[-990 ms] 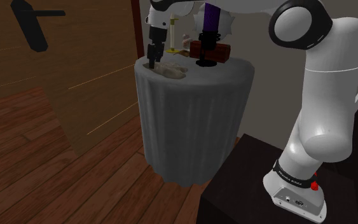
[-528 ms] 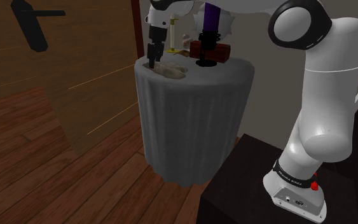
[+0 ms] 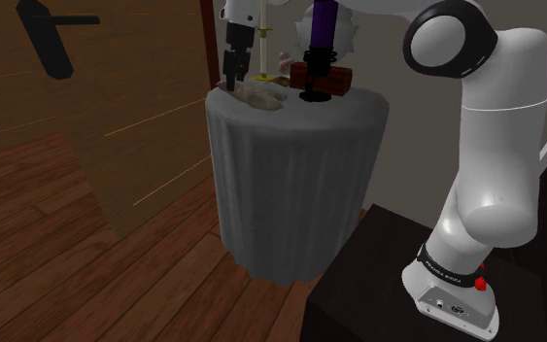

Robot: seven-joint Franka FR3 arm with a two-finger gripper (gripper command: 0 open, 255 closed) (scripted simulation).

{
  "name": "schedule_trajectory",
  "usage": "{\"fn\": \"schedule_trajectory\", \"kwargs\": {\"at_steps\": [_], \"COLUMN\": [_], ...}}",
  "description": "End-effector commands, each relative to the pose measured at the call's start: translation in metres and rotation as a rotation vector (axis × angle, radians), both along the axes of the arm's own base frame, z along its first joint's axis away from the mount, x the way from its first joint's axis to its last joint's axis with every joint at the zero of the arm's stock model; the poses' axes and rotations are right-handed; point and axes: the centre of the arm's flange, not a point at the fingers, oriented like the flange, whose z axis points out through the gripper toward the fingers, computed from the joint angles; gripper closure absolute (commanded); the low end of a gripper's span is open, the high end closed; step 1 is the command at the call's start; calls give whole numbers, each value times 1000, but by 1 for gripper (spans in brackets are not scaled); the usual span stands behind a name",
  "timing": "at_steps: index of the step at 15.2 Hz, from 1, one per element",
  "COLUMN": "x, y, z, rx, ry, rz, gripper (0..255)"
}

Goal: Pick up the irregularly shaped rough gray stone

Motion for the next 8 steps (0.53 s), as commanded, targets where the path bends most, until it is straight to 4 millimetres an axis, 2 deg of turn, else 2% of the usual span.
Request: {"fn": "schedule_trajectory", "kwargs": {"at_steps": [1,6,8], "x": [0,0,0], "y": [0,0,0], "z": [11,38,38], "rx": [0,0,0], "ry": [0,0,0], "rz": [0,0,0], "gripper": [255,255,255]}}
